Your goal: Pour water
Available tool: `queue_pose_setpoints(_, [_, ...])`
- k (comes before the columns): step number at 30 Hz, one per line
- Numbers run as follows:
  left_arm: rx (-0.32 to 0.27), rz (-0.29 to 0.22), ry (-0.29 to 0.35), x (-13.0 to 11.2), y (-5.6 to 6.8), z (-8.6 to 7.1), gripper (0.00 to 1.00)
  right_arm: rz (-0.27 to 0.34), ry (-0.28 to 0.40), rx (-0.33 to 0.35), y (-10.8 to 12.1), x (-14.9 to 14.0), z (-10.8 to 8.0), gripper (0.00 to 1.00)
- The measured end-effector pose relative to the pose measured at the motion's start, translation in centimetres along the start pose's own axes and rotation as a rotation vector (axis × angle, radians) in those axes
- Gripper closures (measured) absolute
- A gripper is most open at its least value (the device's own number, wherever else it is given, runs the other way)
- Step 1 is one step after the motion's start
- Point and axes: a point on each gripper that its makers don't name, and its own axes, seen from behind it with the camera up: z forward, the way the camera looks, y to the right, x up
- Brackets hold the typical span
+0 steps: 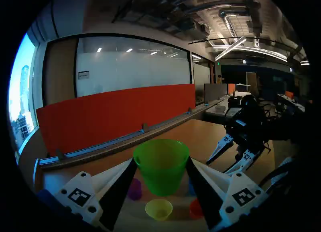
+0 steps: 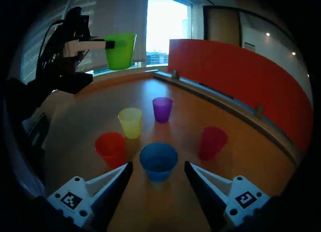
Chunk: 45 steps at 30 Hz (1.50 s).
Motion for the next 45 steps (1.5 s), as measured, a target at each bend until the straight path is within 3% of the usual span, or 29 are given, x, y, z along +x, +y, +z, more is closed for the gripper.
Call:
queue_pose_setpoints(11, [-0.003,-0.001,-0.013,-0.9,-0.1,0.2,0.14,0.015,-0.051,0.009,0.3,-2.0,3.1,0.00])
queue_pose_setpoints(26, [-0.007,0.000,-0.027,-1.5,-0.3,0.4,0.14,0.020,-0.058,0.024,0.3,-2.2,6.6,0.01])
queue_pose_setpoints(33, [-0.005,-0.005,-0.031,-1.7,-0.6,0.5,0.14,0.016,-0.048,0.021,0.2,-2.1,7.2,0.01])
queue_pose_setpoints(38, [-0.008,-0.006,-0.030,-1.8,-0.5,0.5,0.14,0.016,-0.039,0.032,-0.1,-1.9,7.4,0.08])
queue_pose_setpoints(45, [-0.009,-0.007,-0.036,-2.2,-0.5,0.8,0.14,0.031,-0.020,0.028,0.1,-1.9,7.1,0.10])
